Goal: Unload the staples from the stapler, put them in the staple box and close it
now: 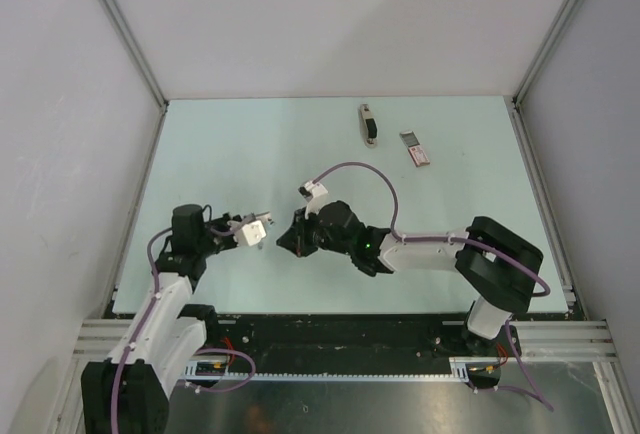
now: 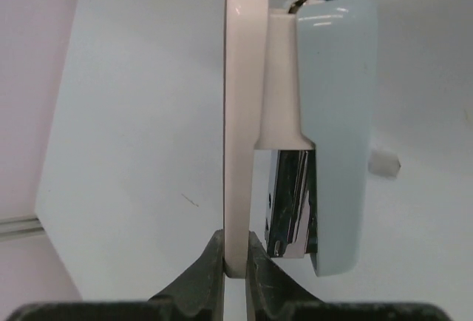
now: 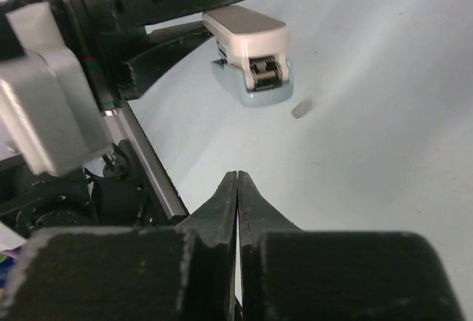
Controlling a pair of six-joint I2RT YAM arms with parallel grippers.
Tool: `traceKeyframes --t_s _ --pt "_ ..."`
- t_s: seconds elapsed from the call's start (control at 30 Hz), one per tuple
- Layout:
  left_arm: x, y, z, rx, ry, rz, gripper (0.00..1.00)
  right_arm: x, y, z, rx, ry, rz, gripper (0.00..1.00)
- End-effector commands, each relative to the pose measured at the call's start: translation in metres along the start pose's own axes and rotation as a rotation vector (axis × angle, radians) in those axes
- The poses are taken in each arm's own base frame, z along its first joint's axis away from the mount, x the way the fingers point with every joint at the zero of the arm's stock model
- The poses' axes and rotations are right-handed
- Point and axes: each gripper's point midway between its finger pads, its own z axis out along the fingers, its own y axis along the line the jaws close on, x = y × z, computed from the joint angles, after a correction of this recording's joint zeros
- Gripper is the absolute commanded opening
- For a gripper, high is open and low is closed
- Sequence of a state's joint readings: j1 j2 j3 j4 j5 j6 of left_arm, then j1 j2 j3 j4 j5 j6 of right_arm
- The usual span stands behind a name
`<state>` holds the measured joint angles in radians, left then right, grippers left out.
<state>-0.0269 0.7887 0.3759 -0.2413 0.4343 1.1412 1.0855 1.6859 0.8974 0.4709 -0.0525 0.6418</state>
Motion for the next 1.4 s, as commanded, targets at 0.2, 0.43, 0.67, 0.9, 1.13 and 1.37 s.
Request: traceKeyframes --t_s 0.2,0.43,0.67,0.9,1.13,1.37 --pt "-0.021 0.032 0.004 -0.107 -0.03 0.11 0.15 -0.015 0.015 -0.002 -0.099 -0.021 -0.06 0.0" --pt "-0.029 0.036 0.02 -0.002 0.001 -0.161 0.16 -0.04 0.0 -0.002 -0.033 -0.085 -0.047 0.0" --pt "0.011 0.021 0.043 0.101 0.215 -0.399 0.19 -0.107 -0.086 -0.04 0.268 -0.205 -0.031 0.15" --pt "0.049 0.003 0.042 0.112 0.399 -0.429 0.24 -0.167 -0.191 -0.077 0.576 -0.294 -0.032 0.69" --pt "0.058 0.003 0.043 0.106 0.457 -0.468 0.27 -0.223 -0.273 -0.086 0.79 -0.349 -0.111 0.89" --pt "0.049 0.014 0.043 0.087 0.437 -0.506 0.33 -0.256 -0.346 -0.058 0.894 -0.3 -0.127 0.97"
